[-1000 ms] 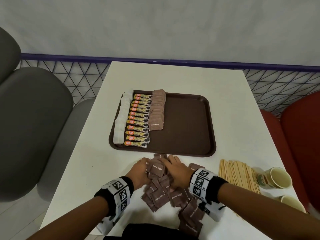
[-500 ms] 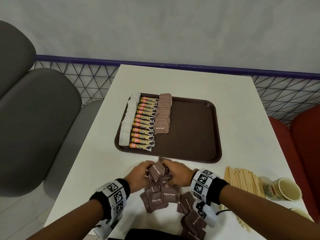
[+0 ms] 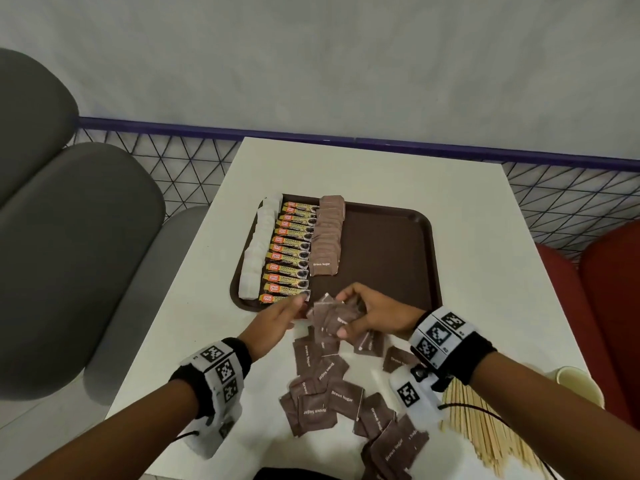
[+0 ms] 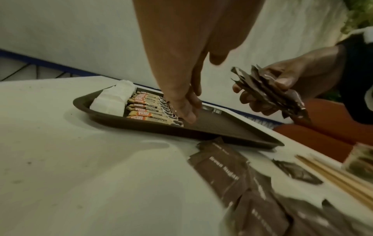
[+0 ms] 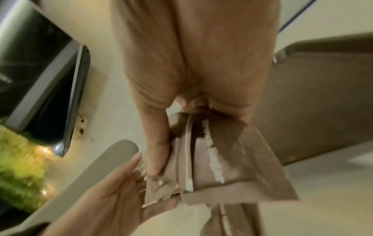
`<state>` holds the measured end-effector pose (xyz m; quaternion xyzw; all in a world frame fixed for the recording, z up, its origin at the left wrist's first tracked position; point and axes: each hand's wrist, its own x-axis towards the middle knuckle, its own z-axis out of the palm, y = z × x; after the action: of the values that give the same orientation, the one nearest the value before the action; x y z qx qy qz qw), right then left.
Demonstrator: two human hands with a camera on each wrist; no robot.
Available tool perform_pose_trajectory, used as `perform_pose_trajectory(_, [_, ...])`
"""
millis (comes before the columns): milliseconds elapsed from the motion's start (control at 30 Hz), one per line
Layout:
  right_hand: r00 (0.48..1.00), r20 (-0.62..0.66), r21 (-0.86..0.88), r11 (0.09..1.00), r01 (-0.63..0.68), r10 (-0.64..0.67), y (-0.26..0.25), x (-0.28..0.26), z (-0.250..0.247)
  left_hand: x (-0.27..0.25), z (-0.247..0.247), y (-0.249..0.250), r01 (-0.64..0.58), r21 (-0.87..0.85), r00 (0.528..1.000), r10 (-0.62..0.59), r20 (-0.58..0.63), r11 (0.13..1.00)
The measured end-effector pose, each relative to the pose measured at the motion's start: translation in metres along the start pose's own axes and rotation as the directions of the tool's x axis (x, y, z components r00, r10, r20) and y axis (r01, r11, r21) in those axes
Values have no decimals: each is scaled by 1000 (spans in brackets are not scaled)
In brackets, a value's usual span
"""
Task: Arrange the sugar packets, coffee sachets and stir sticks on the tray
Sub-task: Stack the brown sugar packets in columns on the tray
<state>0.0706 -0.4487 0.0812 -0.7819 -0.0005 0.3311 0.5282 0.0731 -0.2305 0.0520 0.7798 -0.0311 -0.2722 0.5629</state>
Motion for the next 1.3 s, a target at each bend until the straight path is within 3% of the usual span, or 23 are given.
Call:
perform_pose_trajectory(100, [998, -52, 98, 994, 39, -34, -11, 12, 10, 3, 4, 17, 121, -308, 992, -123, 14, 944])
perform_pose_trajectory(200, [996, -61, 153, 985, 79, -71, -22, 24, 27, 4, 5, 29, 222, -480, 975, -194, 107, 849])
perform_pose_trajectory(300, [990, -77, 171, 976, 133, -121, -25, 35, 41, 3, 0, 32, 215, -640, 973, -220, 73, 738])
perform_pose_trajectory(433, [978, -113, 292, 935, 200, -174, -25, 42, 55, 2, -11, 24, 228, -696, 973, -186, 137, 681])
perform_pose_trajectory(567, [981, -136, 452, 873, 186, -139, -24, 50, 67, 1, -15, 16, 270, -727, 963, -184, 198, 631])
perform_pose_trajectory(800, [975, -224, 525, 844, 112, 11, -20, 61, 81, 2, -16, 9, 252, -675, 965, -129, 228, 694])
perform_pose_trajectory(967, [951, -294, 731, 664, 160, 95, -25, 67, 77, 0, -14, 4, 208, -637, 972, -82, 222, 743])
perform_pose_trajectory(1067, [950, -293, 779, 602, 174, 105, -26, 68, 78, 0, -13, 4, 182, -616, 976, -64, 209, 766])
perform_pose_trajectory(1200, [952, -300, 695, 698, 173, 63, -21, 65, 77, 1, -12, 1, 150, -594, 981, -44, 188, 790])
perform_pose_trajectory(1300, [928, -365, 525, 839, 141, 72, -16, 66, 75, 1, -14, -5, 162, -604, 983, -75, 166, 780])
